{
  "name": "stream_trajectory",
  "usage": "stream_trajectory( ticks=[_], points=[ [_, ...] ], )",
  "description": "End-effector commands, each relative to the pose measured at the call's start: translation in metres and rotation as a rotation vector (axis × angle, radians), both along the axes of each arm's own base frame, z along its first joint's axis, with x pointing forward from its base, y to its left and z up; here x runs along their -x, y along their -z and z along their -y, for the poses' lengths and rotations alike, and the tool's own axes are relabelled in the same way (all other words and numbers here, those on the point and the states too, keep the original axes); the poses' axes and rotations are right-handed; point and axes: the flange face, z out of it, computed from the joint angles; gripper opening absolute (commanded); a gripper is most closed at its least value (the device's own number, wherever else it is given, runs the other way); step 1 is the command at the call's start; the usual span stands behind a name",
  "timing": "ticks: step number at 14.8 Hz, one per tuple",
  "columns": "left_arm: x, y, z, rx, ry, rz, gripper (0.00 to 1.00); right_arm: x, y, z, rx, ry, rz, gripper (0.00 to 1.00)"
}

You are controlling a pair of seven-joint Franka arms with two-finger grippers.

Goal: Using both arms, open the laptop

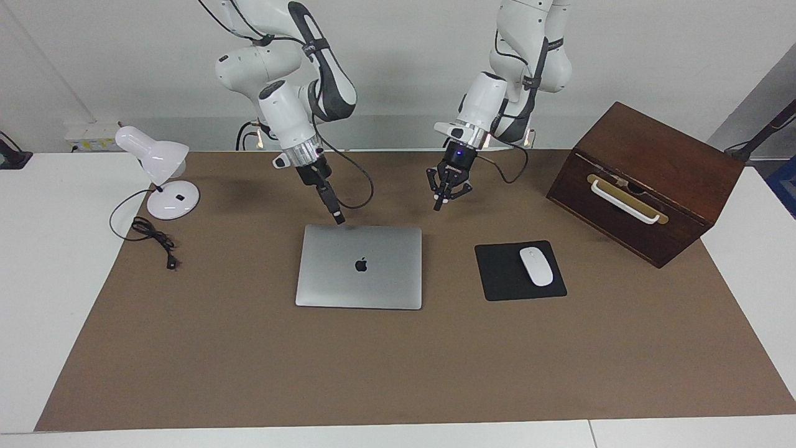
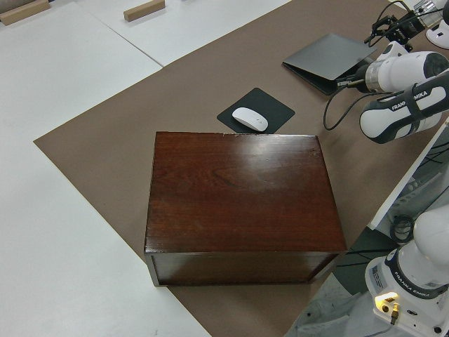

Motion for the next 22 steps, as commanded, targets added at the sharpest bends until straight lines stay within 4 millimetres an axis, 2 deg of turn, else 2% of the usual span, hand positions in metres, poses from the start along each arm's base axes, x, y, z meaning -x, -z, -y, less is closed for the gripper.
stream_trajectory(
  ticks=[1, 10, 13, 19, 22],
  points=[
    [-0.003, 0.009, 0.010, -0.010, 0.016, 0.001, 0.00, -0.006, 0.000, -0.002, 0.001, 0.011, 0.015, 1.00],
    [-0.026, 0.033, 0.036, -0.043, 0.048, -0.011, 0.00, -0.023, 0.004, -0.008, 0.007, 0.012, 0.018, 1.00],
    [-0.027, 0.041, 0.040, -0.078, 0.108, 0.003, 0.00, -0.030, 0.006, -0.011, 0.008, 0.012, 0.017, 1.00],
    [-0.038, 0.045, 0.050, -0.086, 0.134, 0.019, 0.00, -0.035, 0.005, -0.012, 0.010, 0.007, 0.024, 1.00],
    [-0.047, 0.045, 0.047, -0.093, 0.137, 0.029, 0.00, -0.035, 0.005, -0.012, 0.012, 0.004, 0.026, 1.00]
  ],
)
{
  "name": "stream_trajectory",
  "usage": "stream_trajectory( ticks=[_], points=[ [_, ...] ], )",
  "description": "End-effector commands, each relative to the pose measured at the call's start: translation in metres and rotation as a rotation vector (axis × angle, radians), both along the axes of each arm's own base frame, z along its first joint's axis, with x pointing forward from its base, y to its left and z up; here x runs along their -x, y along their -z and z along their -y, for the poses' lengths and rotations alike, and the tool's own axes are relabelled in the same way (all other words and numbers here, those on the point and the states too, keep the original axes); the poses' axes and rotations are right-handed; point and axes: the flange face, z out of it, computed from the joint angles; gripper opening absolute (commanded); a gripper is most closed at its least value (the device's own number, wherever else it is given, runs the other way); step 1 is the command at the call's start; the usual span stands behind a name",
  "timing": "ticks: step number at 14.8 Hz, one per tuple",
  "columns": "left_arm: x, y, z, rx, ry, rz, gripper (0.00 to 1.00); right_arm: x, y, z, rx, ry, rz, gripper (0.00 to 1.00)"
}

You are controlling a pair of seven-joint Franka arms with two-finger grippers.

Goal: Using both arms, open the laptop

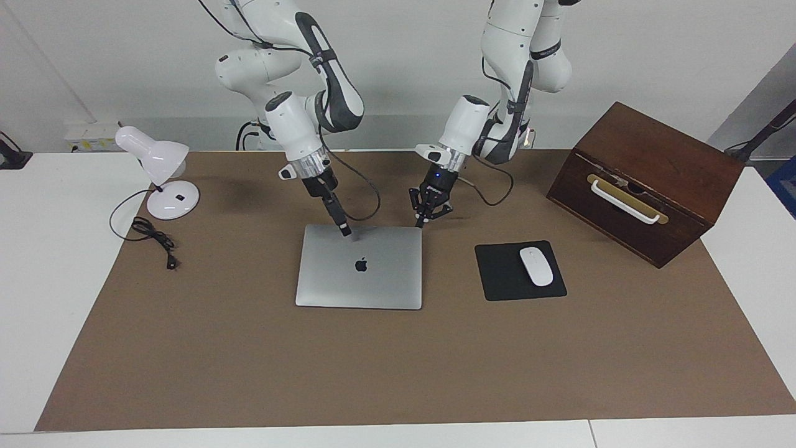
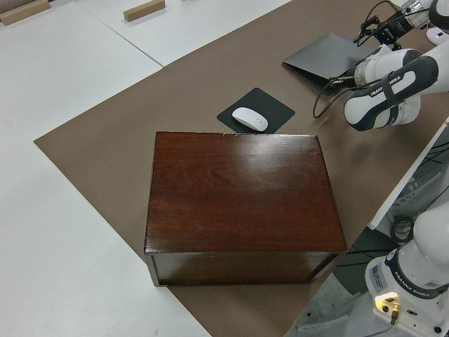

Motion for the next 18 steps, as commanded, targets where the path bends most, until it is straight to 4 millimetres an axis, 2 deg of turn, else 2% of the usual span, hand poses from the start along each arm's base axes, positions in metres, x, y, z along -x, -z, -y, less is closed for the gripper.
stream_trajectory(
  ticks=[1, 18],
  points=[
    [-0.015, 0.003, -0.003, -0.009, 0.017, 0.032, 0.00, -0.005, 0.000, 0.004, 0.011, 0.002, 0.024, 1.00],
    [-0.027, 0.022, 0.008, -0.026, 0.031, 0.023, 0.00, -0.007, -0.001, 0.007, 0.016, -0.004, 0.029, 1.00]
  ],
)
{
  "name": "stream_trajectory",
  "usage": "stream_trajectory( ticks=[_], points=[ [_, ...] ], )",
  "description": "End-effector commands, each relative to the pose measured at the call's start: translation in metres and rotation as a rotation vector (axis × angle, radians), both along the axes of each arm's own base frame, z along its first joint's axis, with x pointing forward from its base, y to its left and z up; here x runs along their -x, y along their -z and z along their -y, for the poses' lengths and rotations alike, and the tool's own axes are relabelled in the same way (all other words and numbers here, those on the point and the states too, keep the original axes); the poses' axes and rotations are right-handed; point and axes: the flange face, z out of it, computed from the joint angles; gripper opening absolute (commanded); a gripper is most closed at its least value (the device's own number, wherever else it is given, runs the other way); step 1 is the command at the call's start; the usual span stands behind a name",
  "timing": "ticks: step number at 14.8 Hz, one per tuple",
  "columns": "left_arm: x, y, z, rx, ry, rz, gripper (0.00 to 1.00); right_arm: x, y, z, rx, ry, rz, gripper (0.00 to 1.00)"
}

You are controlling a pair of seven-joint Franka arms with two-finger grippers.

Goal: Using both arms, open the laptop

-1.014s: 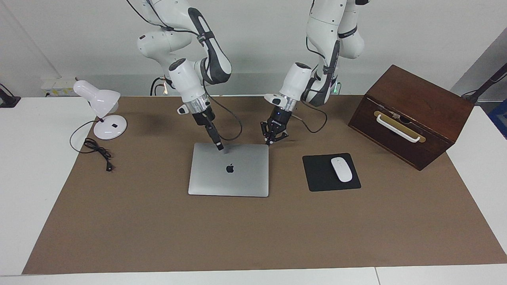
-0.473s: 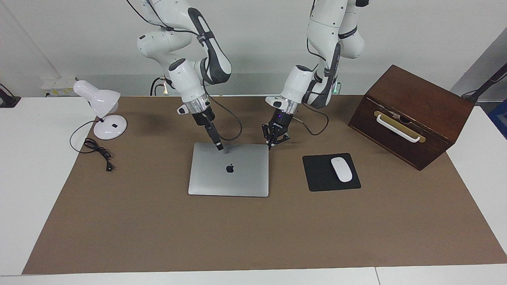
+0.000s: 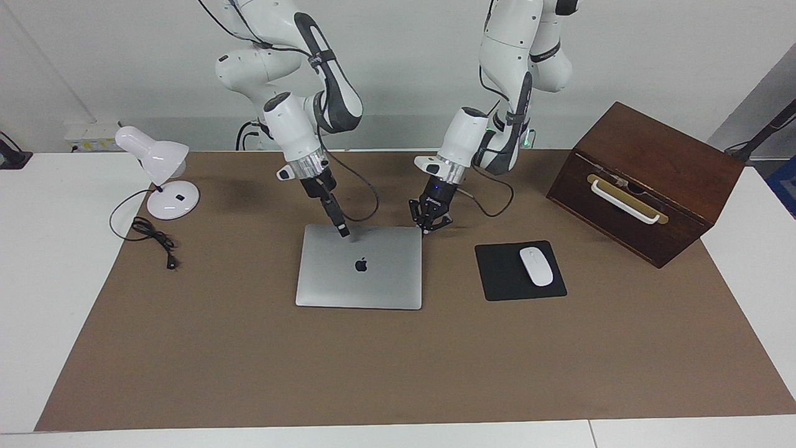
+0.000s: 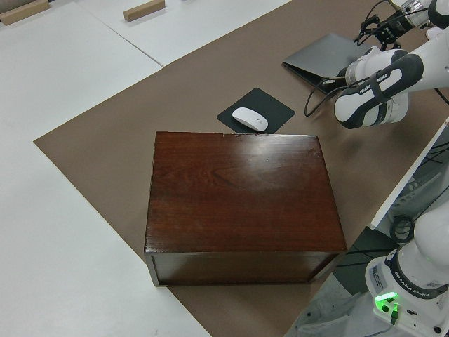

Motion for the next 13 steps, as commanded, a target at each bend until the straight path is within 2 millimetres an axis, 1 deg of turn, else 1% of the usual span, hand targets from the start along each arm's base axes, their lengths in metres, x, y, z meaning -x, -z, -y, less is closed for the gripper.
stream_trajectory(
  ticks=[1, 3, 4, 6, 13],
  points=[
    [-0.007, 0.004, 0.003, 0.003, 0.015, 0.023, 0.00, -0.006, -0.002, 0.003, 0.009, -0.002, 0.025, 1.00],
    [-0.007, 0.005, 0.005, -0.006, 0.039, 0.028, 0.00, -0.006, -0.002, 0.003, 0.009, -0.002, 0.025, 1.00],
    [-0.011, 0.005, 0.002, -0.006, 0.029, 0.030, 0.00, -0.006, -0.002, 0.004, 0.010, 0.000, 0.026, 1.00],
    [-0.011, 0.011, 0.001, -0.021, 0.048, 0.027, 0.00, -0.008, -0.002, 0.007, 0.012, 0.000, 0.028, 1.00],
    [-0.012, 0.014, 0.003, -0.029, 0.063, 0.029, 0.00, -0.010, -0.003, 0.007, 0.011, -0.001, 0.031, 1.00]
  ],
)
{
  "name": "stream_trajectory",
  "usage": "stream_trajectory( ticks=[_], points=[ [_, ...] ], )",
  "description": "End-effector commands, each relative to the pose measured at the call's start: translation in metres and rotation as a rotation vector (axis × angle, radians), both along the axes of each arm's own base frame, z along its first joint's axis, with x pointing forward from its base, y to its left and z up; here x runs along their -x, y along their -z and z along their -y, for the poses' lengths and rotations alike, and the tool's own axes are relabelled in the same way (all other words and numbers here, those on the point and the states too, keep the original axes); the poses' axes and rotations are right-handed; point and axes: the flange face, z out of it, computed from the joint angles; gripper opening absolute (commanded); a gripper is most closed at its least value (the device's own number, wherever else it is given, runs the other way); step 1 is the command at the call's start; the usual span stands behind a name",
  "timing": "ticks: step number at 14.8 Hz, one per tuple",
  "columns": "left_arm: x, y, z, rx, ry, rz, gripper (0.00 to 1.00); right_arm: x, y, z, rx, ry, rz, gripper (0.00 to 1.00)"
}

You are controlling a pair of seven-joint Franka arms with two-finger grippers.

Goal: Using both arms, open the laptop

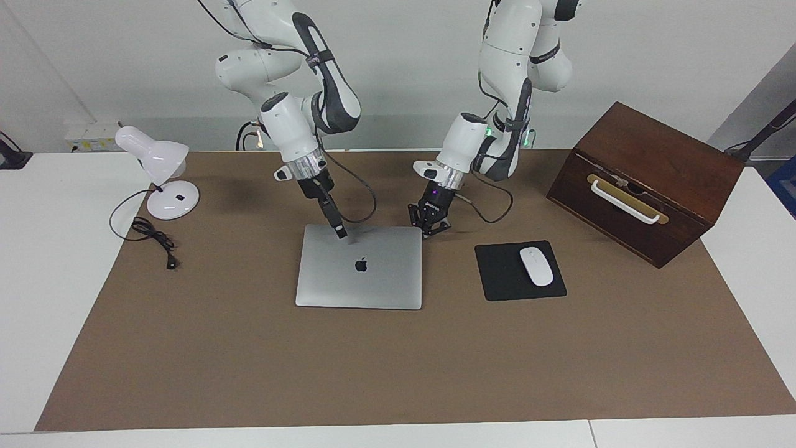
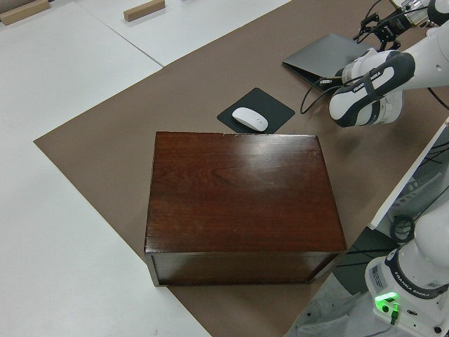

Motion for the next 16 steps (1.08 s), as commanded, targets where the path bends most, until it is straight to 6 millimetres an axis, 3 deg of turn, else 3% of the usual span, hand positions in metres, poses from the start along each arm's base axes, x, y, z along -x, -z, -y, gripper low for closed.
stream_trajectory(
  ticks=[1, 16],
  points=[
    [-0.006, 0.008, 0.000, -0.007, 0.017, 0.014, 0.00, -0.006, -0.001, 0.002, 0.011, -0.009, 0.024, 1.00],
    [-0.004, 0.013, 0.001, -0.017, 0.028, 0.009, 0.00, -0.054, -0.031, -0.021, -0.054, 0.023, 0.096, 1.00]
  ],
)
